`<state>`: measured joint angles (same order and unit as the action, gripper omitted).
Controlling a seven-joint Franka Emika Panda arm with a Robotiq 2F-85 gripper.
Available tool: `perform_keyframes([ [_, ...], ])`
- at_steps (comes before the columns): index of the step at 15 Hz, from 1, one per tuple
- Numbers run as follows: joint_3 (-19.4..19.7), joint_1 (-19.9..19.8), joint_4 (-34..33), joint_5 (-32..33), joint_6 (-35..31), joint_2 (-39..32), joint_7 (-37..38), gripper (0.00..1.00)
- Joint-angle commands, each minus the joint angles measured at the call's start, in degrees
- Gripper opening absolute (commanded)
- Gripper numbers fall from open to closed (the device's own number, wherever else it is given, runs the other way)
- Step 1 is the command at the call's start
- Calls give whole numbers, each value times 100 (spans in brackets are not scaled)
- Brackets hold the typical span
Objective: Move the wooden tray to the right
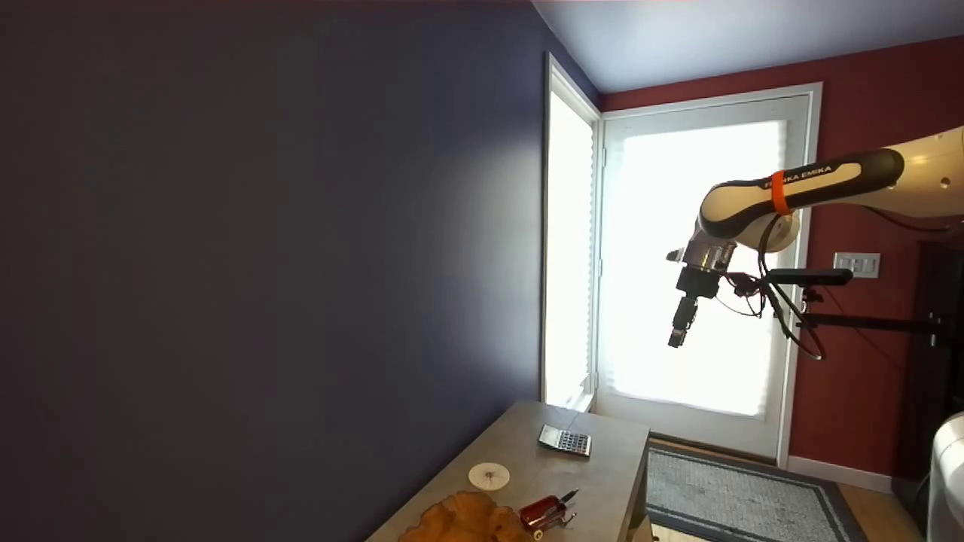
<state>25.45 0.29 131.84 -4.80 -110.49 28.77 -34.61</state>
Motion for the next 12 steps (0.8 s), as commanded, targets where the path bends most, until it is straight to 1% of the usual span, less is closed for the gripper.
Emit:
perform_keyframes([
  [1,-226,-188,-117,-126,59,-145,-148,100],
  [4,-461,83,-405,-278,174,-367,-477,100],
  [8,-838,467,-866,-738,259,-837,-935,100],
  [10,-941,689,-1092,-1278,364,-1088,-1343,100],
  [12,-1098,773,-1291,-1693,431,-1421,-1601,100],
])
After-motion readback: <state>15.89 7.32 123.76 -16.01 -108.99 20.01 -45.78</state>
